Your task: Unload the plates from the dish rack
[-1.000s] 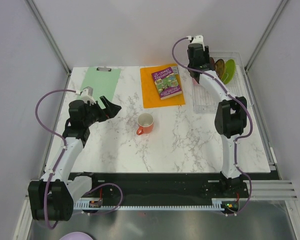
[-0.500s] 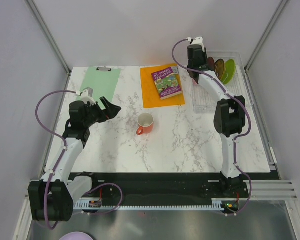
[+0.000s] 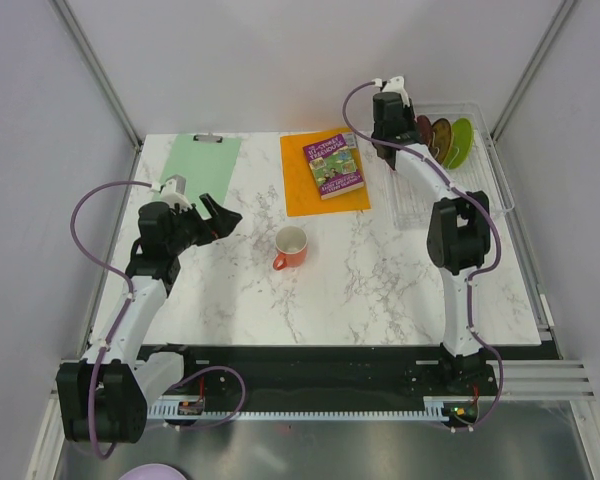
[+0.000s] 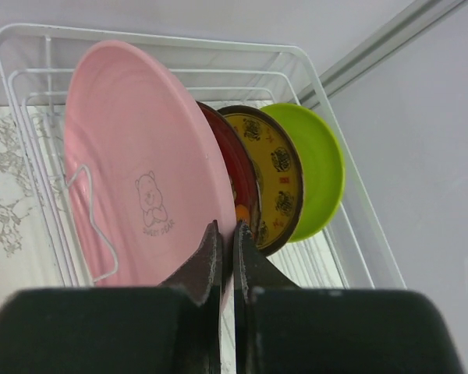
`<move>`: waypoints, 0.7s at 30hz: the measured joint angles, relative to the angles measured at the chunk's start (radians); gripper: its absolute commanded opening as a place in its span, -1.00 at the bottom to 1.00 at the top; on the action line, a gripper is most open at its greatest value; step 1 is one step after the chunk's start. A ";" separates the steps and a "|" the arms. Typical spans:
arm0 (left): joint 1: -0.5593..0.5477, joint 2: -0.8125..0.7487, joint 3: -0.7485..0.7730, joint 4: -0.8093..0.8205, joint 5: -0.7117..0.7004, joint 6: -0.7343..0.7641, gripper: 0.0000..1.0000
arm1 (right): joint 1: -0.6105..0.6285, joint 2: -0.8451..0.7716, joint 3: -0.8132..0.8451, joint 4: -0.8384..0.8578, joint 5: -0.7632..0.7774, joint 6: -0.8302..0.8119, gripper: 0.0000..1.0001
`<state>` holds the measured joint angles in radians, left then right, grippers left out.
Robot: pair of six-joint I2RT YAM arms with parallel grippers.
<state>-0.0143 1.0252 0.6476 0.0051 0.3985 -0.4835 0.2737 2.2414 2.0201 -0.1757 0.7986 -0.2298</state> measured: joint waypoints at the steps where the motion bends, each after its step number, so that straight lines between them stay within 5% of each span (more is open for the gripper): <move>1: 0.000 0.000 0.000 -0.002 0.000 0.000 1.00 | 0.006 -0.008 -0.016 0.013 0.020 -0.016 -1.00; 14: 0.000 0.003 0.002 -0.078 -0.045 -0.001 1.00 | 0.089 -0.173 -0.098 0.346 0.274 -0.344 -1.00; 21: 0.000 -0.013 0.002 -0.085 -0.016 -0.003 0.99 | 0.151 -0.419 -0.232 0.166 0.169 -0.158 -1.00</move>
<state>-0.0143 1.0122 0.6498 -0.0795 0.3824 -0.4862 0.4252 1.8225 1.7882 -0.0097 0.9680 -0.3878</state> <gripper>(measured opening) 0.994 0.040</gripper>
